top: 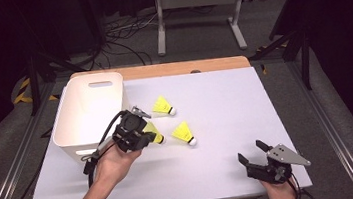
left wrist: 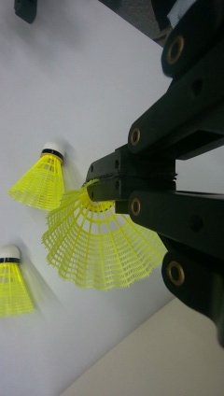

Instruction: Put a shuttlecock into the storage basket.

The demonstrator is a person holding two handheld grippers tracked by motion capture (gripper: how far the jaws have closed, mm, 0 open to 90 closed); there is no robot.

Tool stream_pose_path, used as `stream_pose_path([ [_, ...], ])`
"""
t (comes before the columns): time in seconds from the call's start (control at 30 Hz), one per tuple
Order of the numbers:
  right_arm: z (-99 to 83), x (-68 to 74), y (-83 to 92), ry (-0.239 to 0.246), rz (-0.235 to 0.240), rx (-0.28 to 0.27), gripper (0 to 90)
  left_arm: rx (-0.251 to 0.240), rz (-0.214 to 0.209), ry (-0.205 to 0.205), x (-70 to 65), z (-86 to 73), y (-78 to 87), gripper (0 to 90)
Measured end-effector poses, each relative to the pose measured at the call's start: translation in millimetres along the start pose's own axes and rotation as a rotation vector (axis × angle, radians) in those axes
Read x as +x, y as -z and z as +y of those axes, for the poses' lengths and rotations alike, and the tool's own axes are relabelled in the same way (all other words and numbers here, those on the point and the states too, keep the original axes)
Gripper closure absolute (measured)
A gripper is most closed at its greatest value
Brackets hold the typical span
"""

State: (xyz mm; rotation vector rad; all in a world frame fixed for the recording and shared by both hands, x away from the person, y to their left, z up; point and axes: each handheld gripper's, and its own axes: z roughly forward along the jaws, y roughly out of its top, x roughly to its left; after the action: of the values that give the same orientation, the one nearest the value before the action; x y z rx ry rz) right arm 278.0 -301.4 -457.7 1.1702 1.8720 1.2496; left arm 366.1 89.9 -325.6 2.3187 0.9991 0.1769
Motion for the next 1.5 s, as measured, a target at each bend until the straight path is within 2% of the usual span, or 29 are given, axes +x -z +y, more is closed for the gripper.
stream_pose_path([
  [0.23, 0.0, -0.5, 0.2, -0.005, -0.003, 0.001, 19.3, 0.0, -0.014, -0.005, 4.0, 10.4, 9.5, 90.0],
  [0.43, 0.0, -0.9, 0.1, -0.008, 0.004, 0.0, 19.1, -0.022, -0.033, 0.02, 15.3, 18.4, 18.2, 90.0],
  [0.77, -0.1, -0.9, 0.2, -0.01, 0.004, -0.002, 18.8, -0.05, -0.022, 0.026, 26.1, 30.5, 32.6, 90.0],
  [1.03, 0.1, -1.5, -0.2, -0.012, 0.006, 0.005, 18.7, -0.072, -0.001, 0.037, 37.4, 33.9, 45.0, 90.0],
  [1.2, 0.2, -1.7, -0.4, -0.016, 0.006, 0.006, 18.7, -0.094, -0.008, 0.051, 44.2, 31.8, 48.0, 90.0],
  [1.33, 0.0, -1.3, 0.1, -0.013, 0.003, 0.001, 18.6, -0.099, -0.013, 0.061, 49.8, 31.3, 49.7, 90.0],
  [1.5, 0.1, -1.0, -0.1, -0.01, 0.005, 0.002, 18.9, -0.101, 0.003, 0.064, 55.8, 32.1, 55.2, 90.0],
])
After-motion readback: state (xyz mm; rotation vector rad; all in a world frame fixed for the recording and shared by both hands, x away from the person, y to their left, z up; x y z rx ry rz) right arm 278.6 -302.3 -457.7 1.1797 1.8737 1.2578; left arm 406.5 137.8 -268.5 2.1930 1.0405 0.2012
